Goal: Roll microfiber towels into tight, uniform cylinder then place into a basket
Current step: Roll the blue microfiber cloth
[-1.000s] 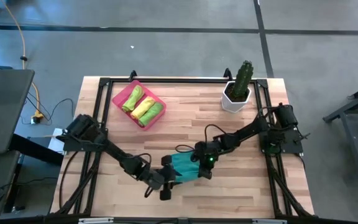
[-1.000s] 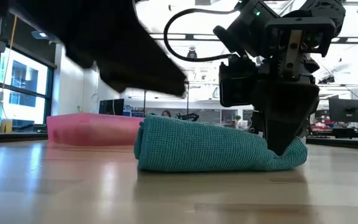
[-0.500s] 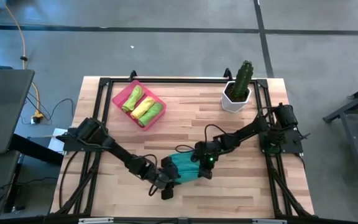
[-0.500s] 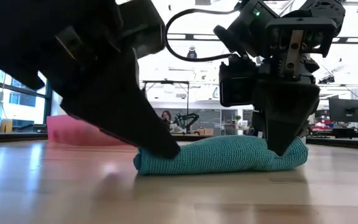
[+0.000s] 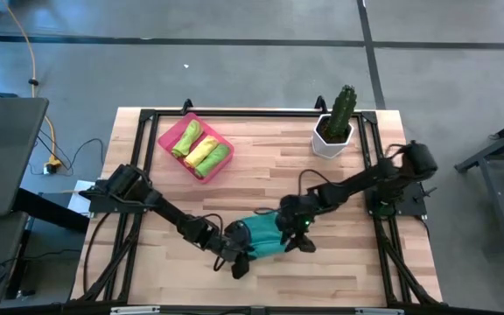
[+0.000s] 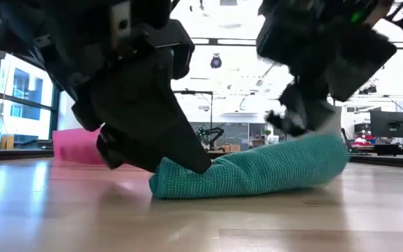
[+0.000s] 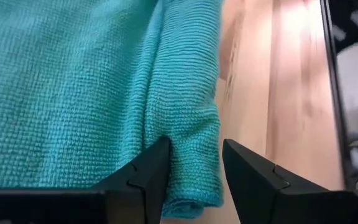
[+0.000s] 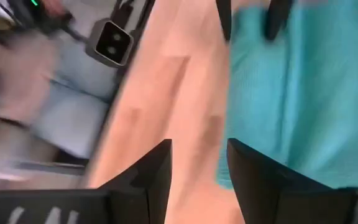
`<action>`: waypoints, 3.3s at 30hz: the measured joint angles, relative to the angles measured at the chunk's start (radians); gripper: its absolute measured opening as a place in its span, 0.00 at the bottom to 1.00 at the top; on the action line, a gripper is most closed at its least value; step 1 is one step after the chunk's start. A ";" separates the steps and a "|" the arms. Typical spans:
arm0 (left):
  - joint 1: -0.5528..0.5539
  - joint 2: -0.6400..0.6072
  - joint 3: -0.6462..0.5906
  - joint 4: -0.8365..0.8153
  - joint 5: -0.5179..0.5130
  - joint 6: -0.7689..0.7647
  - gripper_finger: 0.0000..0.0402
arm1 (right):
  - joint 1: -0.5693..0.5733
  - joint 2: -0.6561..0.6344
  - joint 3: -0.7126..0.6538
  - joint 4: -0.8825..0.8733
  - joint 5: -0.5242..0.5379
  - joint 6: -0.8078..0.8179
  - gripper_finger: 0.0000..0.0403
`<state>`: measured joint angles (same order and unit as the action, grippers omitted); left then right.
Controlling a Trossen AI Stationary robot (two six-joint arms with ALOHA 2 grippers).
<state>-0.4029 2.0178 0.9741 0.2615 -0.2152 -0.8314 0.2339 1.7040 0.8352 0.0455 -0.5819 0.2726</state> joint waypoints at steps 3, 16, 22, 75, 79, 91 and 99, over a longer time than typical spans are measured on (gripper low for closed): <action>0.014 0.000 0.000 -0.004 0.030 -0.112 0.36 | 0.064 -0.076 0.000 -0.049 0.221 -0.230 0.37; 0.065 -0.003 0.000 -0.020 0.145 -0.291 0.35 | 0.312 0.036 0.000 -0.028 0.847 -0.433 0.37; 0.065 -0.003 0.000 -0.021 0.146 -0.291 0.35 | 0.378 0.044 0.000 -0.006 1.008 -0.439 0.35; 0.084 -0.024 -0.008 0.054 0.221 -0.309 0.35 | 0.205 0.122 0.006 -0.039 0.787 -0.213 0.29; 0.078 -0.024 -0.008 0.054 0.224 -0.331 0.35 | 0.203 0.129 0.006 -0.042 0.779 -0.160 0.07; 0.078 -0.182 -0.009 -0.147 0.090 0.175 0.35 | 0.119 0.134 0.002 0.010 0.279 -0.018 0.02; -0.039 -0.212 -0.006 -0.070 -0.073 0.494 0.35 | 0.020 0.139 -0.002 0.033 0.053 0.194 0.01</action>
<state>-0.4415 1.8059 0.9684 0.1911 -0.2882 -0.3372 0.2538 1.8430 0.8330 0.0790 -0.5286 0.4665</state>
